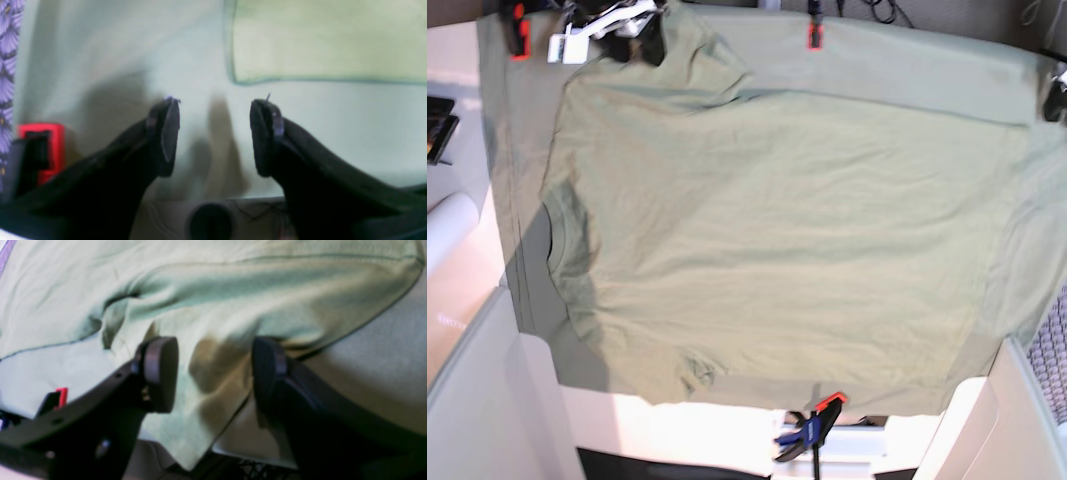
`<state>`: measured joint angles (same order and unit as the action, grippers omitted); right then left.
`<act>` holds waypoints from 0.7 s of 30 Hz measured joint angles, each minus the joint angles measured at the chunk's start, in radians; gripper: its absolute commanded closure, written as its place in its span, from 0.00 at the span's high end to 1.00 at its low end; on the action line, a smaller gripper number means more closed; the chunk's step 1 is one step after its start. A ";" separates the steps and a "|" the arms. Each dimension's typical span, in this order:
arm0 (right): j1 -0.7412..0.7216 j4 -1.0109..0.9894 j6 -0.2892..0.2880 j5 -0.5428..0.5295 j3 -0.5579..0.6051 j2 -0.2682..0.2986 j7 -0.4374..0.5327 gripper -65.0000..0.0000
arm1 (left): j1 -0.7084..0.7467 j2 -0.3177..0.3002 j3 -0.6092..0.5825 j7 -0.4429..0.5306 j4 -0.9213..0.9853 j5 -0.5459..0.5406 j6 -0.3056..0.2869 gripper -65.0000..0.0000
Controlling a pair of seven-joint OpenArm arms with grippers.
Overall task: Fold the T-shirt properly
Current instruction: 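Grasp the shirt's shoulder edges with the right and left grippers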
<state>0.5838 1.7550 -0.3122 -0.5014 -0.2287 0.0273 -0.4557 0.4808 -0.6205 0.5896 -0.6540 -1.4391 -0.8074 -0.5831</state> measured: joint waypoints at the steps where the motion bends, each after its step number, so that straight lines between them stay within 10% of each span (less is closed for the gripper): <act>1: 0.000 0.000 0.002 0.005 0.000 0.000 0.003 0.55 | -0.028 0.000 -0.018 -0.005 0.038 0.000 -0.001 0.58; 21: 0.006 0.000 -0.001 0.020 0.000 -0.014 0.011 0.55 | -0.182 0.027 -0.278 0.054 0.125 0.027 -0.002 0.57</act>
<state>0.5896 1.7550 -0.3130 -0.4812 -0.2283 0.0132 -0.4446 0.2985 -0.5930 0.3111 -0.5999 -1.3140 -0.7803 -0.5846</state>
